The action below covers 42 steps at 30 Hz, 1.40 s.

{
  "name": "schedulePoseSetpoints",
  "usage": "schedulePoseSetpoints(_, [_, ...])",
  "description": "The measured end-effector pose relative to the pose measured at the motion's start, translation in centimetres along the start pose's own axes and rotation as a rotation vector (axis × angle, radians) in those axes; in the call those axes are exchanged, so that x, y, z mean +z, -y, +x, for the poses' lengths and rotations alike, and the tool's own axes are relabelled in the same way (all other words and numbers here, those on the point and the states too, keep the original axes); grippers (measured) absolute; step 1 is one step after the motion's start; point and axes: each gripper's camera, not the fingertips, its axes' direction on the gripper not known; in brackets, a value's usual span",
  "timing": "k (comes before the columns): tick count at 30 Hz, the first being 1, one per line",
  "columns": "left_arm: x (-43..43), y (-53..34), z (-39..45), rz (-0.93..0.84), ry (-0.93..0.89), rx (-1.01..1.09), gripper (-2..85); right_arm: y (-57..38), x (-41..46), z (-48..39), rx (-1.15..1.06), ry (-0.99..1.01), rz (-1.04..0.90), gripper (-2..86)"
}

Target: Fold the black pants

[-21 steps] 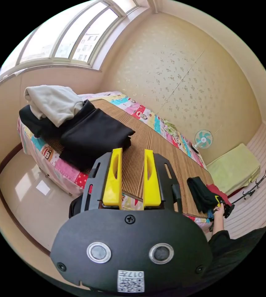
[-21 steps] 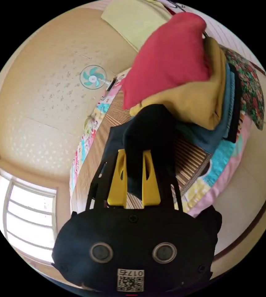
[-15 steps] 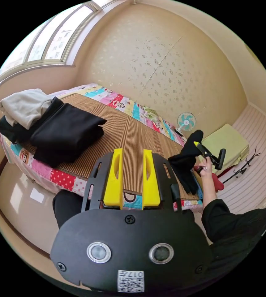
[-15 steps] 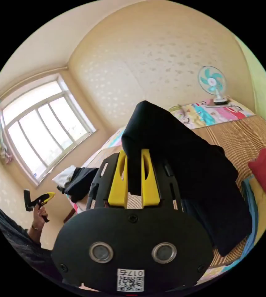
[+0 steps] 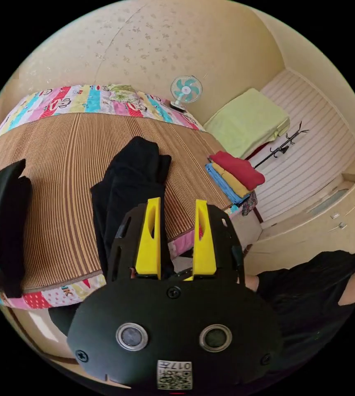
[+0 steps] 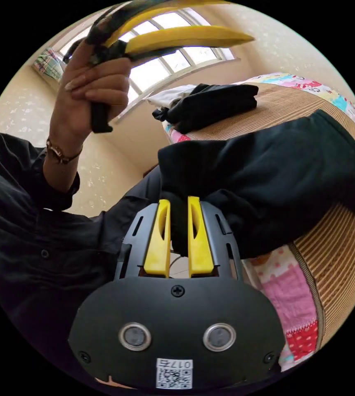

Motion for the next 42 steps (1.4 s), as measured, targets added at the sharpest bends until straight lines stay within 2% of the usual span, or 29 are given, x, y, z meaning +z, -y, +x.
schedulePoseSetpoints(2, [7.0, 5.3, 1.5, -0.099, 0.077, 0.059, 12.9, -1.4, -1.2, -0.6, 0.021, -0.008, 0.0, 7.8])
schedulePoseSetpoints(4, [12.2, 9.3, 2.2, -0.125, 0.143, 0.107, 13.3, -2.4, -2.9, -0.5, 0.049, 0.01, 0.011, 7.9])
schedulePoseSetpoints(8, [23.8, 15.8, -1.1, -0.266, 0.491, 0.053, 13.6, -3.8, -8.3, 0.4, 0.103, 0.107, 0.077, 6.9])
schedulePoseSetpoints(10, [28.0, 15.7, -4.6, -0.405, 0.569, -0.006, 13.1, -4.7, -11.0, 1.3, 0.159, 0.146, 0.164, 6.1])
schedulePoseSetpoints(13, [25.7, 13.7, -7.8, -0.296, 0.379, -0.14, 8.6, -7.0, -15.7, 4.0, 0.289, 0.145, 0.33, 7.9])
schedulePoseSetpoints(16, [23.6, 10.1, -9.7, -0.323, 0.205, -0.161, 1.9, -9.3, -20.1, 8.5, 0.498, 0.064, 0.489, 10.9])
schedulePoseSetpoints(18, [21.5, 6.8, -11.4, -0.251, 0.089, -0.207, 0.9, -9.6, -22.5, 13.3, 0.647, 0.053, 0.601, 12.2])
schedulePoseSetpoints(20, [19.2, 2.3, -13.6, -0.213, -0.064, -0.321, 0.4, -8.6, -23.4, 16.7, 0.745, 0.058, 0.644, 12.9])
schedulePoseSetpoints(23, [15.8, -2.8, -13.3, -0.125, -0.19, -0.337, 0.4, -5.3, -23.7, 20.3, 0.853, 0.041, 0.644, 12.1])
schedulePoseSetpoints(26, [13.1, -6.0, -12.9, -0.101, -0.212, -0.369, 3.3, -1.6, -21.7, 21.4, 0.89, 0.051, 0.526, 7.6])
schedulePoseSetpoints(27, [12.6, -6.2, -12.9, -0.098, -0.207, -0.375, 4.2, -1.1, -21.3, 20.9, 0.893, 0.065, 0.537, 6.6])
schedulePoseSetpoints(29, [11.8, -6.1, -12.0, -0.102, -0.162, -0.309, 12.5, -1.1, -21.3, 19.7, 0.847, 0.118, 0.585, 4.8])
schedulePoseSetpoints(32, [14.0, -5.5, -10.0, -0.266, 0.031, -0.181, 13.5, -2.9, -22.5, 17.1, 0.733, 0.466, 0.834, 2.6])
schedulePoseSetpoints(34, [13.2, -5.8, -9.5, -0.242, 0.029, -0.161, 11.2, -2.9, -23.1, 15.2, 0.708, 0.474, 0.821, 1.7])
schedulePoseSetpoints(36, [11.4, -6.7, -9.9, -0.189, -0.06, -0.163, 8.8, -3.5, -25.4, 12.6, 0.667, 0.42, 0.816, 0.9])
schedulePoseSetpoints(38, [6.9, -8.2, -10.2, -0.07, -0.301, -0.124, 7.2, -4.1, -27.8, 10.5, 0.581, 0.456, 0.853, 0.6])
schedulePoseSetpoints(42, [-0.2, -10.6, -8.5, 0.083, -0.454, 0.038, 4.6, -3.6, -33.1, 2.1, 0.29, 0.407, 0.854, 0.3])
